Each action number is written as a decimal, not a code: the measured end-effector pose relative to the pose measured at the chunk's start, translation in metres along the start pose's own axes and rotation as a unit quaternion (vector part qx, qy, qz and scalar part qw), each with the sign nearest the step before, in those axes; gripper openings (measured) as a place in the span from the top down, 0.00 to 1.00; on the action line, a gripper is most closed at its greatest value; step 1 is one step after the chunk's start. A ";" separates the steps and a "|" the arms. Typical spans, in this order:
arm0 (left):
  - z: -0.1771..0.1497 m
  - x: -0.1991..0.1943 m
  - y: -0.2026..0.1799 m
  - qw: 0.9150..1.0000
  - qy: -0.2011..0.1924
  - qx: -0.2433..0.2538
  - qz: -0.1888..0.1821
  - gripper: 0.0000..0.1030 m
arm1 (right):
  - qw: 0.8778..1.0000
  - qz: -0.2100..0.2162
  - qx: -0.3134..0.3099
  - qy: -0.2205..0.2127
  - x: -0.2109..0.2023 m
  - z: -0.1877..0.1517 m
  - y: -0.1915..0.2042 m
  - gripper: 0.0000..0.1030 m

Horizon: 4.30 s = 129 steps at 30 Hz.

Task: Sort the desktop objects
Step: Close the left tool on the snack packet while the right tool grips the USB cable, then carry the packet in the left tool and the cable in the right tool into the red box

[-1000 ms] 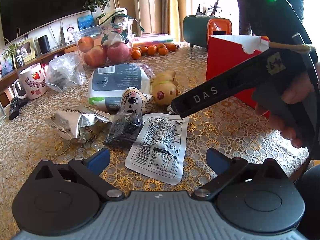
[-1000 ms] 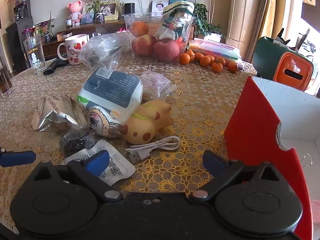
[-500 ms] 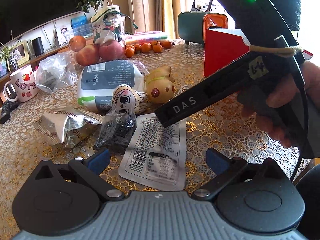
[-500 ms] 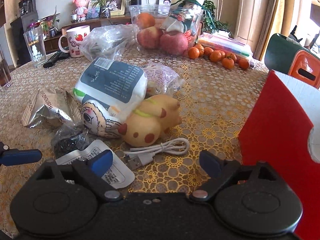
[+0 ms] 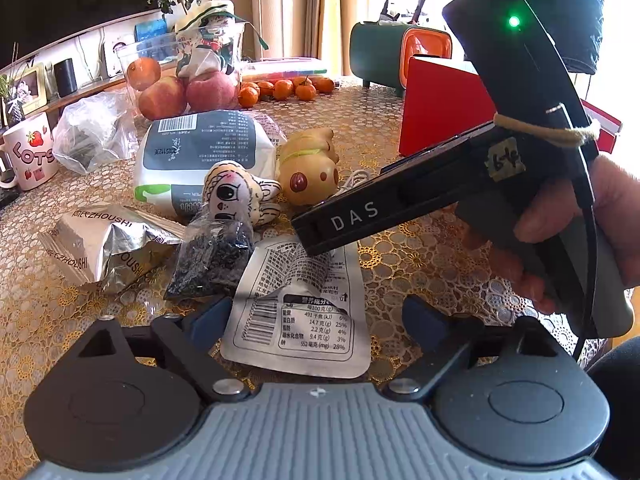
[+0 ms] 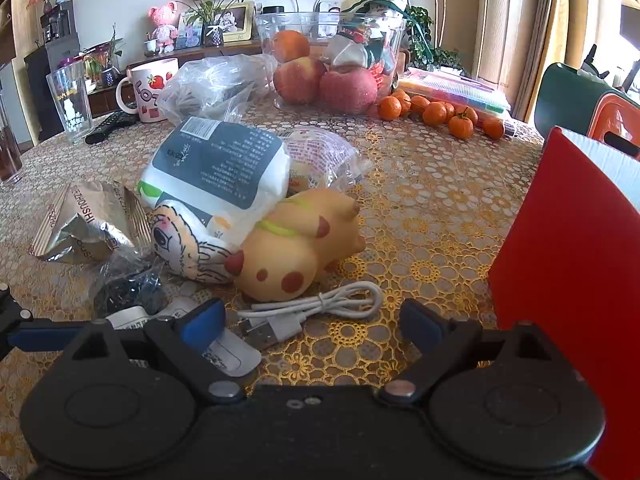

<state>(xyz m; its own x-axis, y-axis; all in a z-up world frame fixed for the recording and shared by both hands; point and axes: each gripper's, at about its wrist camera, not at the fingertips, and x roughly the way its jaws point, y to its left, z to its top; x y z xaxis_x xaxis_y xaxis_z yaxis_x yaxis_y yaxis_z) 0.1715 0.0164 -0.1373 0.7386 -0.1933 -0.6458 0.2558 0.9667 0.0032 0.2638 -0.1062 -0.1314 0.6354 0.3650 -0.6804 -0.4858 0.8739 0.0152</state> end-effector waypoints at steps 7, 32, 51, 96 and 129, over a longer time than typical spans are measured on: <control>0.001 -0.001 0.001 1.000 -0.003 0.000 0.002 0.32 | 1.000 -0.002 -0.009 -0.006 -0.001 0.002 0.003 0.22; 0.002 -0.039 -0.021 1.000 -0.016 -0.002 0.020 0.39 | 0.999 -0.038 0.018 -0.017 -0.069 0.000 0.000 0.27; 0.030 -0.112 -0.050 0.997 -0.067 -0.013 0.036 0.39 | 0.997 -0.021 0.011 -0.070 -0.184 0.002 -0.002 0.27; 0.156 -0.035 -0.191 0.991 -0.059 0.107 -0.043 0.38 | 0.991 -0.098 0.071 -0.060 -0.229 -0.032 -0.198 0.27; 0.174 0.096 -0.215 0.990 0.088 0.105 -0.028 0.38 | 0.993 -0.086 -0.008 0.079 -0.128 -0.032 -0.238 0.27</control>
<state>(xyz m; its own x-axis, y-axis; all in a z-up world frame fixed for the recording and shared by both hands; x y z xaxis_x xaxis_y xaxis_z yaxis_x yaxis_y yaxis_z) 0.2960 -0.2389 -0.0666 0.6036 -0.1957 -0.7729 0.4312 0.8955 0.1100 0.2788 -0.3712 -0.0718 0.6083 0.1552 -0.7784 -0.3891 0.9131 -0.1220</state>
